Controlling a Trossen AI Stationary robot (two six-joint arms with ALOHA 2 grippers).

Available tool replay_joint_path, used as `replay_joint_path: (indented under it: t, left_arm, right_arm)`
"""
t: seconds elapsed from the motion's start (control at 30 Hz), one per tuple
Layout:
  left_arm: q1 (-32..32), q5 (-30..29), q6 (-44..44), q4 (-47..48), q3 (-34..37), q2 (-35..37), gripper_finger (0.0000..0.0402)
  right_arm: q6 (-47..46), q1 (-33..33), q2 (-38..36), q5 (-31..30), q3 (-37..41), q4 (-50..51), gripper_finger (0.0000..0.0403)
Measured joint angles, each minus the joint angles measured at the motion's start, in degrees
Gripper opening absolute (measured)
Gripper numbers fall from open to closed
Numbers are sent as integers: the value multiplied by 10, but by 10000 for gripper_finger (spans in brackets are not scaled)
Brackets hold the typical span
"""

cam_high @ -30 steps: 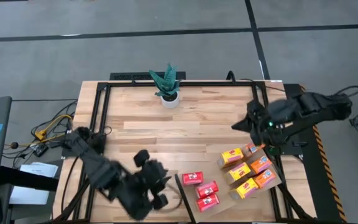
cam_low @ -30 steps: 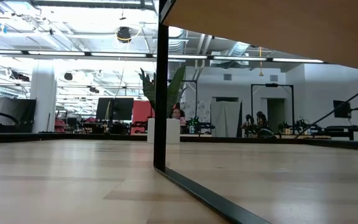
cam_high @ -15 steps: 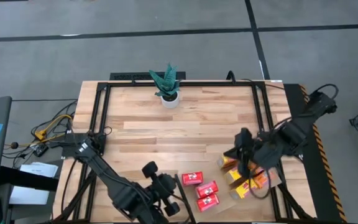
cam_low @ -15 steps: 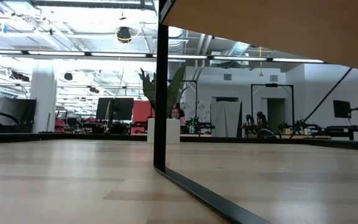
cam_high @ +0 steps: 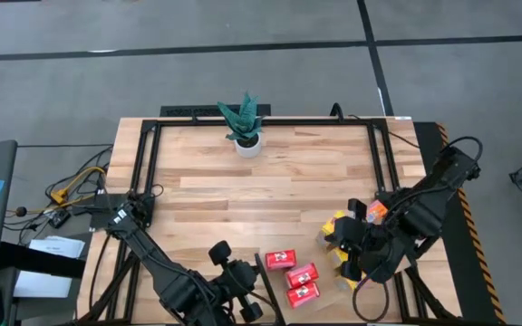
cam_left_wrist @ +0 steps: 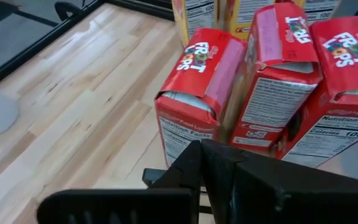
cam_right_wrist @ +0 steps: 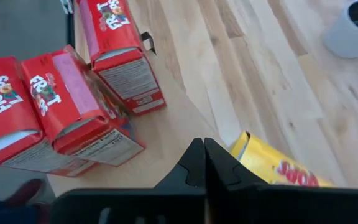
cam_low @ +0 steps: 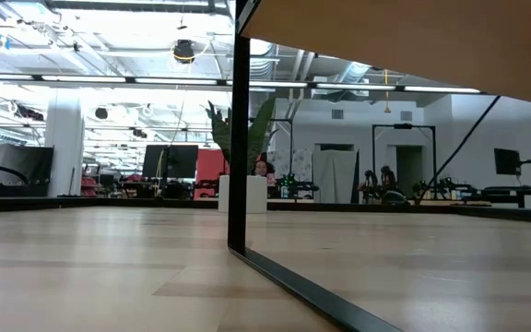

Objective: Stack cereal on shelf
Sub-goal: Put the red cereal box on the shelf aligned with the other red cereal boxes

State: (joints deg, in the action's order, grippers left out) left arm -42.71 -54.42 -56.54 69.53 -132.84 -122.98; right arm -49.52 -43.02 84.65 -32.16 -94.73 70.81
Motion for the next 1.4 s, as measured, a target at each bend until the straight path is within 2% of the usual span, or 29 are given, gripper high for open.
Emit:
replay_joint_path:
  t: [0.27,0.6,0.8,1.03,1.23,1.4]
  left_arm:
    - [5,0,10,-6,4,1,0]
    - [1,22,2,-96,89,0,0]
    - [5,15,-18,-83,91,0,0]
    - [9,-30,-47,-45,76,6,0]
    - [31,-28,-36,-89,93,2,0]
    - [42,-3,-3,-118,94,0,0]
  right_arm:
    - [-4,-28,9,3,-38,-16,6]
    - [-43,-58,10,7,-37,-20,7]
    - [-21,-52,10,23,-12,-18,7]
    - [-10,-47,10,36,-4,-9,7]
    - [-6,-47,10,38,-4,-9,7]
    - [-10,-50,13,44,-4,-10,6]
